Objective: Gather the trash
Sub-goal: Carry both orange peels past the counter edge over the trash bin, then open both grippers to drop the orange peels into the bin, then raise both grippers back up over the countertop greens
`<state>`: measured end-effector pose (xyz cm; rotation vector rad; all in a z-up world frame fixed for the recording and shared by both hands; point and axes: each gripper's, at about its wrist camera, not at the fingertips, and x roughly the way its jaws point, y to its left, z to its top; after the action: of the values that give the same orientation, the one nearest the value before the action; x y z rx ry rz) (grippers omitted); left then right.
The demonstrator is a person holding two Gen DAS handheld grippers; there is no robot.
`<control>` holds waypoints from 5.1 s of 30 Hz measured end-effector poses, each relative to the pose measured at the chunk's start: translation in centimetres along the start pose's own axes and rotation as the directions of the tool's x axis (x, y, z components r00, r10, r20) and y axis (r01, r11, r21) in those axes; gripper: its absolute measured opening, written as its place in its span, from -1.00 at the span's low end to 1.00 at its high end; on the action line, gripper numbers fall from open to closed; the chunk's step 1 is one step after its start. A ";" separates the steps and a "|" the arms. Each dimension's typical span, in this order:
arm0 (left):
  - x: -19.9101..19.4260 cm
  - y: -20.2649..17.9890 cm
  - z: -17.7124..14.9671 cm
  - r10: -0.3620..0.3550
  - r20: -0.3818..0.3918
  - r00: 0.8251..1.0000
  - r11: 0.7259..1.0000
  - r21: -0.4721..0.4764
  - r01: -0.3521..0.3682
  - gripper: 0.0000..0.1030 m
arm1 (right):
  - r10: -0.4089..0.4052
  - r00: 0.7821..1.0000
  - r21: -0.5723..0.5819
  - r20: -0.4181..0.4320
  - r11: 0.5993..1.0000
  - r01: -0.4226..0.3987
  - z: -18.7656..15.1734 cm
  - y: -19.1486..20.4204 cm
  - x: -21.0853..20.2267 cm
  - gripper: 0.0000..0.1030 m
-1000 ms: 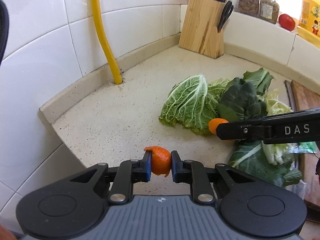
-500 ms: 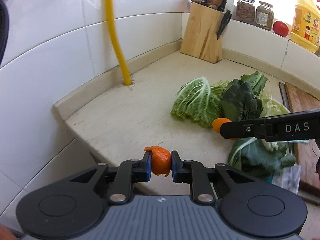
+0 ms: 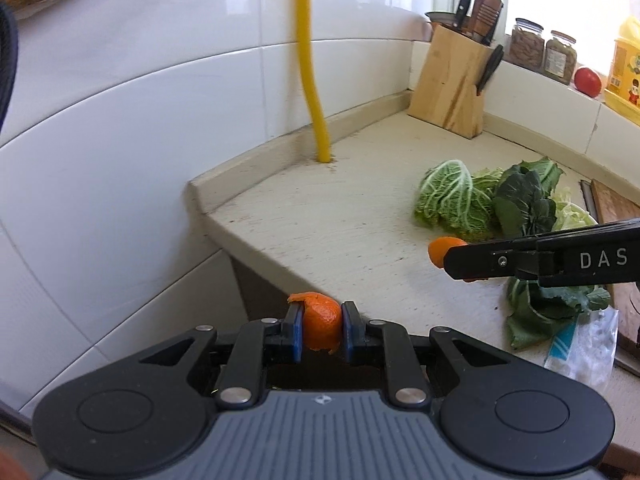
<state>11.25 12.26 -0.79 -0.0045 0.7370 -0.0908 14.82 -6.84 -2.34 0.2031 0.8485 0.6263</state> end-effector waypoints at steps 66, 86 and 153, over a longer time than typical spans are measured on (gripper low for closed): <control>-1.8 12.1 -6.3 0.063 -0.065 0.996 0.988 -0.135 -0.071 -0.65 | 0.072 0.977 -0.140 -0.201 0.985 -0.102 -2.9 13.3 10.0 -0.53; 0.2 12.6 -6.8 0.042 -0.140 0.989 0.988 -0.143 -0.062 -0.65 | 0.038 0.970 -0.120 -0.240 0.990 -0.069 -3.7 12.6 12.2 -0.53; 3.4 5.3 -2.5 0.031 -0.177 0.984 1.000 0.004 -0.031 -0.12 | -0.040 0.998 -0.040 -0.038 0.998 0.039 -3.3 3.9 3.4 0.36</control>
<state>12.46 17.31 -5.12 0.0161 0.9142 -0.0622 12.32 -1.98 -5.05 0.1392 0.8746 0.6109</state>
